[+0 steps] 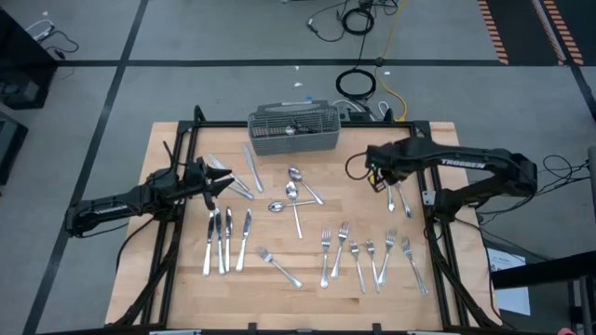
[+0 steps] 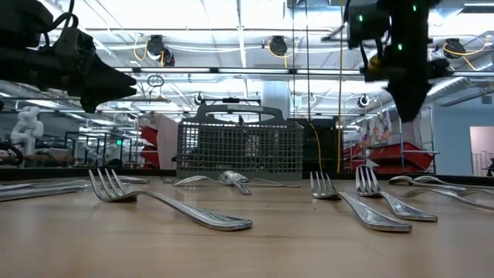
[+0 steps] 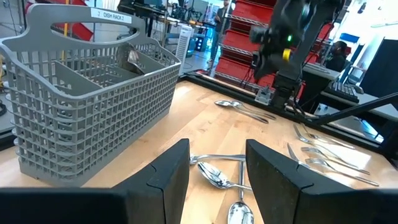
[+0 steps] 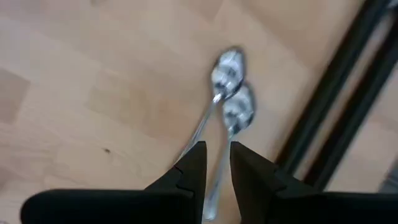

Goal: Sort silverware
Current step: Put the silver spoon into the gray utensil holder

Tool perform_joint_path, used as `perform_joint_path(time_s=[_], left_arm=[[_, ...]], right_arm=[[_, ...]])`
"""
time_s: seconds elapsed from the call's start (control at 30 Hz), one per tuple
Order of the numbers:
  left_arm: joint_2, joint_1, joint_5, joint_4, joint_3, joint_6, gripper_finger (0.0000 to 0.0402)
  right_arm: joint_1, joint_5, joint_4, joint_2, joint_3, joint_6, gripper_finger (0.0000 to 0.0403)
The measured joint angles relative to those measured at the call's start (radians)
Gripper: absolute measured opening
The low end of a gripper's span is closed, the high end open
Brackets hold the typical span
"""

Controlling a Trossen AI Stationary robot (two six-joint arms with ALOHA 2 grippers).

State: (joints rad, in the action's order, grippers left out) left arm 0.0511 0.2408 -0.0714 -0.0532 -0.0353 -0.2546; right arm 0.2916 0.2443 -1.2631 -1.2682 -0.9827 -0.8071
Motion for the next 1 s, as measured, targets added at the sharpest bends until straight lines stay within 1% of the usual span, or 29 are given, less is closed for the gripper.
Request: perform_joint_path(time_s=[0.13, 0.23, 0.33, 0.47, 0.6, 0.7, 1.0], left_arm=[[0.000, 0.000, 0.010, -0.001, 0.000, -0.001, 0.0164], [0.000, 0.000, 0.015, -0.002, 0.000, -0.001, 0.0164], [0.000, 0.000, 0.015, -0.002, 0.000, -0.001, 0.0164], [0.000, 0.000, 0.015, -0.002, 0.000, -0.001, 0.0164], [0.000, 0.000, 0.015, -0.001, 0.000, -0.001, 0.0164], [0.000, 0.000, 0.015, -0.001, 0.000, -0.001, 0.0164], [0.000, 0.000, 0.015, -0.001, 0.000, 0.000, 0.0164]], right_arm=[[0.000, -0.057, 0.109, 0.000, 0.128, -0.008, 0.0065], [0.002, -0.097, 0.146, 0.000, 0.195, -0.033, 0.0081], [0.004, -0.107, 0.169, 0.000, 0.213, -0.046, 0.0113], [0.024, -0.090, 0.220, 0.000, 0.213, -0.046, 0.0160], [0.052, -0.076, 0.254, -0.011, 0.213, -0.046, 0.0189], [0.072, -0.049, 0.285, -0.030, 0.213, -0.049, 0.0193], [0.102, 0.032, 0.340, -0.102, 0.213, -0.050, 0.0186]])
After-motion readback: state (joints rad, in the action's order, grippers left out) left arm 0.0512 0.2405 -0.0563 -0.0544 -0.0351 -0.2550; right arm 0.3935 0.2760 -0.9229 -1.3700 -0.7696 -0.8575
